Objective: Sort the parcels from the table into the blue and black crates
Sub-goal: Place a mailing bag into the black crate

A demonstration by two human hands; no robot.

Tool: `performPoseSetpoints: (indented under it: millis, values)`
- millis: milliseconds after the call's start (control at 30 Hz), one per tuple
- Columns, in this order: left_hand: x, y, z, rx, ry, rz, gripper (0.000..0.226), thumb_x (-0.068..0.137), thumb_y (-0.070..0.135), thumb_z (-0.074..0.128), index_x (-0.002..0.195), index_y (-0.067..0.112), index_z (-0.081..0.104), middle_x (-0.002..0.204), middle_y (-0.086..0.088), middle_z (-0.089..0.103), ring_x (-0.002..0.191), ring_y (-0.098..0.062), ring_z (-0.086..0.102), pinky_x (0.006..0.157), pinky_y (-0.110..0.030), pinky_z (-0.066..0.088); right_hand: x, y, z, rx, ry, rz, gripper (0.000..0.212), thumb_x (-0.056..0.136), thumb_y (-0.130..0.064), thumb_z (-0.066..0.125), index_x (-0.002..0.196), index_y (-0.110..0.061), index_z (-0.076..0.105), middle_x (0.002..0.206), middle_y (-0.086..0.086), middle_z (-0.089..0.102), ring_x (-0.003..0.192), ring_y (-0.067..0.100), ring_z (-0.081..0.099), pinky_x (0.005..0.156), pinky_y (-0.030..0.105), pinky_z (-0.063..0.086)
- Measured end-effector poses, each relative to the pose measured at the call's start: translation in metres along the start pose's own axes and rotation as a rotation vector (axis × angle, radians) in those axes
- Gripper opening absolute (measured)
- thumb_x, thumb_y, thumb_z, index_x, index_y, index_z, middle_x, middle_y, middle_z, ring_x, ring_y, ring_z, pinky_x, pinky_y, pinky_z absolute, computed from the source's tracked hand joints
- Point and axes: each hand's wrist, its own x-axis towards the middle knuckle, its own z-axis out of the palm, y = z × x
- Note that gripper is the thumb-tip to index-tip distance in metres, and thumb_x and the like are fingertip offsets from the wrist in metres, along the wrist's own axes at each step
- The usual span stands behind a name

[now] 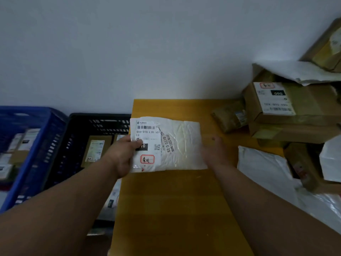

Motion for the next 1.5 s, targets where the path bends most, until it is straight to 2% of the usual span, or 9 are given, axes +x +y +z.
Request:
performPoseSetpoints:
  millis: [200,400,533,633,733,833,967,1200,1500]
  values:
    - [-0.005,0.026,-0.087,-0.080,-0.030,0.053,0.020,0.098,0.005,0.047,0.104,0.016,0.062,0.099,-0.015,0.073,0.079,-0.033,0.073,0.060,-0.055,0.057,-0.028,-0.052,0.061,0.176,-0.131,-0.003,0.072,0.088,-0.025,0.064,0.150,-0.018,0.028,0.140,0.015,0.047,0.118,0.034,0.052,0.090,0.038,0.047]
    - [0.006,0.041,-0.216,0.013,0.206,0.142,0.023,0.095,-0.001,0.053,0.113,0.013,0.056,0.108,-0.016,0.067,0.074,-0.028,0.069,0.042,-0.040,0.054,-0.079,-0.110,0.167,0.173,-0.121,-0.138,0.067,0.086,-0.020,0.065,0.145,-0.019,0.033,0.131,0.012,0.055,0.102,0.026,0.056,0.079,0.030,0.044]
    - [0.013,0.030,-0.304,0.305,0.285,0.253,0.072,0.090,-0.003,0.060,0.146,0.030,0.029,0.130,-0.011,0.056,0.098,-0.033,0.065,0.071,-0.050,0.059,-0.113,-0.127,0.253,0.142,-0.170,-0.231,0.075,0.085,-0.007,0.061,0.150,-0.025,0.026,0.132,0.010,0.053,0.098,0.021,0.055,0.077,0.026,0.044]
    - [0.025,0.016,-0.343,0.527,0.248,0.264,0.068,0.088,-0.002,0.059,0.138,0.035,0.034,0.125,-0.011,0.053,0.095,-0.030,0.063,0.077,-0.049,0.058,-0.124,-0.121,0.303,0.042,-0.236,-0.235,0.079,0.087,-0.002,0.052,0.152,-0.035,0.021,0.129,0.011,0.053,0.099,0.022,0.056,0.078,0.025,0.047]
    - [0.047,-0.005,-0.355,0.743,0.238,0.245,0.049,0.086,-0.003,0.062,0.118,0.027,0.041,0.121,-0.012,0.046,0.083,-0.026,0.059,0.065,-0.042,0.057,-0.126,-0.099,0.332,-0.080,-0.314,-0.145,0.074,0.090,-0.006,0.047,0.152,-0.040,0.024,0.144,0.011,0.042,0.120,0.028,0.050,0.095,0.028,0.045]
    - [0.071,-0.033,-0.352,1.044,0.192,0.209,0.046,0.082,0.006,0.071,0.120,0.014,0.047,0.128,-0.015,0.040,0.098,-0.026,0.052,0.082,-0.040,0.052,-0.117,-0.077,0.347,-0.118,-0.317,-0.021,0.067,0.091,-0.010,0.045,0.150,-0.038,0.031,0.150,0.011,0.035,0.129,0.032,0.044,0.109,0.038,0.039]
    - [0.098,-0.071,-0.344,1.257,0.031,0.109,0.069,0.081,0.020,0.072,0.142,0.013,0.041,0.142,-0.013,0.034,0.124,-0.030,0.042,0.102,-0.042,0.043,-0.100,-0.053,0.370,-0.202,-0.318,0.150,0.063,0.092,-0.020,0.048,0.149,-0.041,0.031,0.149,0.014,0.029,0.129,0.036,0.042,0.109,0.044,0.040]
    - [0.146,-0.125,-0.338,1.509,-0.091,-0.146,0.055,0.090,0.030,0.057,0.143,0.023,0.041,0.146,-0.001,0.036,0.129,-0.025,0.036,0.108,-0.042,0.034,-0.078,-0.004,0.414,-0.266,-0.364,0.345,0.062,0.093,-0.020,0.044,0.150,-0.039,0.028,0.150,0.015,0.022,0.133,0.038,0.035,0.112,0.045,0.035]
    - [0.179,-0.190,-0.333,1.727,-0.220,-0.363,0.046,0.097,0.026,0.042,0.138,0.006,0.048,0.149,-0.018,0.033,0.137,-0.035,0.033,0.114,-0.041,0.026,-0.070,0.045,0.466,-0.474,-0.547,0.292,0.062,0.086,-0.029,0.055,0.144,-0.039,0.037,0.154,0.010,0.019,0.138,0.035,0.030,0.114,0.040,0.032]
